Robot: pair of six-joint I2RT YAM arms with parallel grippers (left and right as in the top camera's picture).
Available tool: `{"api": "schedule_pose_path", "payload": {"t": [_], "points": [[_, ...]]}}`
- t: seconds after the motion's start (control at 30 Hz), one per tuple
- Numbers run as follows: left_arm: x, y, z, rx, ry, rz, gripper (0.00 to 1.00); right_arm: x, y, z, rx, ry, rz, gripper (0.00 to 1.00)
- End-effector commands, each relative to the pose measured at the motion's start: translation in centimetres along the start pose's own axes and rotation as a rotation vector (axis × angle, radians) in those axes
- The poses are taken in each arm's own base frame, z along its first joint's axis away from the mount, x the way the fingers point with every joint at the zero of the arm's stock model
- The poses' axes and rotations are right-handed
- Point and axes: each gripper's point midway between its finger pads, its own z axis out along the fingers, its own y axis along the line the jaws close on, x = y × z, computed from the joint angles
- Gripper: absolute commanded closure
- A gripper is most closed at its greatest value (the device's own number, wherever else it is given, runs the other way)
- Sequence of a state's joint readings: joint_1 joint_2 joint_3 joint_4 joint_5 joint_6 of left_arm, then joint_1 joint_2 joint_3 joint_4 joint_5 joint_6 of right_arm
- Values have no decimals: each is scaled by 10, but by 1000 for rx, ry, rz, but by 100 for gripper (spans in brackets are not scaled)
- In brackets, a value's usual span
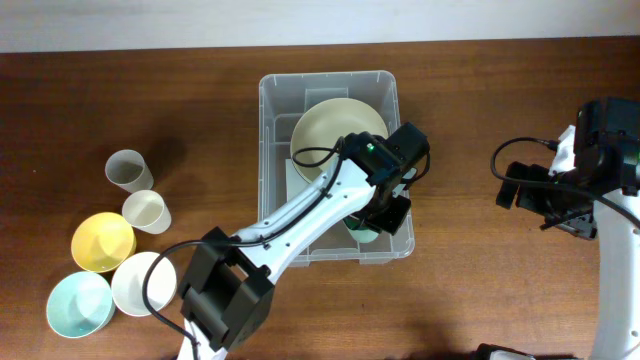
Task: Pack container
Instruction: 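Carry the mint-green cup with the left gripper into the container's front corner, then release the cup and move the left gripper back to the cups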
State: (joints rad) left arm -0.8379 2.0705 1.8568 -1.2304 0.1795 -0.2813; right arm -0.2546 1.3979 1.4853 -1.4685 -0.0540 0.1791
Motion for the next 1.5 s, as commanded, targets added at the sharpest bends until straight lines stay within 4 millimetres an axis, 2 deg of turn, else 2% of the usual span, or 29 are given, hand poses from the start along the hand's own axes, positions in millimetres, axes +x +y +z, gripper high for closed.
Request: {"api": "schedule_pose_path", "payload": {"t": [0.0, 0.2, 0.4, 0.43, 0.5, 0.53, 0.77, 0.83, 0.97, 1.03, 1.17, 1.23, 1.33, 1.47], "points": [[-1, -2, 11, 17, 15, -35, 100, 1, 0, 0, 4, 1, -12, 1], [1, -9, 23, 66, 52, -40, 99, 1, 0, 0, 4, 1, -12, 0], [2, -11, 24, 77, 59, -41, 98, 1, 0, 0, 4, 1, -12, 1], [2, -11, 24, 76, 59, -41, 94, 1, 0, 0, 4, 1, -12, 0], [2, -11, 24, 76, 59, -41, 76, 1, 0, 0, 4, 1, -12, 0], [2, -11, 24, 77, 59, -41, 72, 1, 0, 0, 4, 1, -12, 1], [2, -11, 23, 75, 61, -41, 71, 1, 0, 0, 4, 1, -12, 0], [-4, -9, 17, 66, 39, -41, 70, 1, 0, 0, 4, 1, -12, 0], [-25, 6, -17, -13, -63, -38, 68, 1, 0, 0, 4, 1, -12, 0], [-36, 11, -48, -44, -136, -15, 63, 1, 0, 0, 4, 0, -12, 0], [-49, 25, -98, -122, -253, -23, 42, 1, 0, 0, 4, 0, -12, 0], [-53, 39, -125, -172, -314, -46, 37, 1, 0, 0, 4, 0, -12, 0], [-51, 74, -169, -252, -394, -115, 26, 1, 0, 0, 4, 0, -12, 0], [-34, 140, -220, -360, -471, -265, 24, 1, 0, 0, 4, 0, -12, 0]]}}
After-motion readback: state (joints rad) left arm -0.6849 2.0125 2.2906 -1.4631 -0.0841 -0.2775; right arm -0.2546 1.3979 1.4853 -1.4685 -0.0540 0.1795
